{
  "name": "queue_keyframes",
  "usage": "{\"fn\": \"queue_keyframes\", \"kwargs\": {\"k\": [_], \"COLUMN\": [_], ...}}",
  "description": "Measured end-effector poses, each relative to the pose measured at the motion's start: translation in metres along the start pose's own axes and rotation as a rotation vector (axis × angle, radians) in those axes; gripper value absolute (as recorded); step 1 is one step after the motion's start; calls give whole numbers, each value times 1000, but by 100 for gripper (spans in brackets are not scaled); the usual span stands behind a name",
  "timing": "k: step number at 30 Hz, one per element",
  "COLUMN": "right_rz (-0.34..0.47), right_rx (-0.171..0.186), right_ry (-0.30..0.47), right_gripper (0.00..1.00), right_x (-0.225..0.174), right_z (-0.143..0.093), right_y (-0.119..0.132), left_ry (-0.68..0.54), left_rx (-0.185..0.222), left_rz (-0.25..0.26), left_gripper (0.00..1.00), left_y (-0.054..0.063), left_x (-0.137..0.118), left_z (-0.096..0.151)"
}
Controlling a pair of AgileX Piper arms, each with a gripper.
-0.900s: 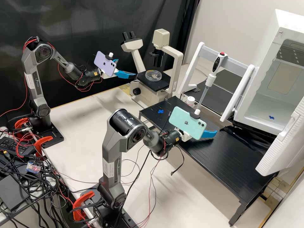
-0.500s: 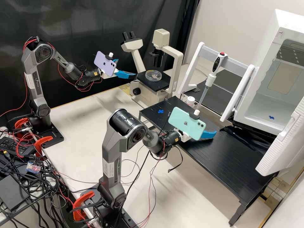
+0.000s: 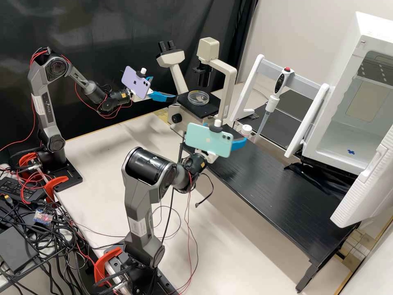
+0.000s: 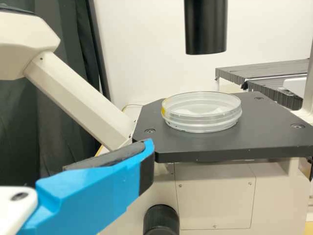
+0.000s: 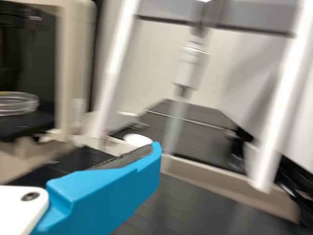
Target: Move the petri dish to the bench
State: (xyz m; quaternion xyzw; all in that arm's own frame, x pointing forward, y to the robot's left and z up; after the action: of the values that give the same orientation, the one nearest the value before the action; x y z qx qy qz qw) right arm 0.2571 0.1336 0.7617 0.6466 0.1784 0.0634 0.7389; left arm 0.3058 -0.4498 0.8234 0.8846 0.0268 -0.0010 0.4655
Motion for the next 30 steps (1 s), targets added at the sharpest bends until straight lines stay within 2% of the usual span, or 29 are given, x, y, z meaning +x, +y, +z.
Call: {"fn": "queue_keyframes", "kwargs": {"k": [6, 13, 24, 30], "right_rz": [-13, -31, -143, -194], "right_rx": [-50, -63, -58, -62], "right_ry": [110, 187, 159, 113], "right_gripper": [100, 100, 100, 100], "right_x": [18, 50, 124, 166], "right_z": [-39, -71, -93, -91], "right_y": [-13, -23, -41, -45], "left_ry": [0, 0, 0, 0], "left_rx": [0, 0, 0, 0], "left_rz": [0, 0, 0, 0], "left_gripper": [100, 100, 100, 100], "left_y": [0, 0, 0, 0], "left_x": [0, 0, 0, 0], "left_z": [0, 0, 0, 0]}}
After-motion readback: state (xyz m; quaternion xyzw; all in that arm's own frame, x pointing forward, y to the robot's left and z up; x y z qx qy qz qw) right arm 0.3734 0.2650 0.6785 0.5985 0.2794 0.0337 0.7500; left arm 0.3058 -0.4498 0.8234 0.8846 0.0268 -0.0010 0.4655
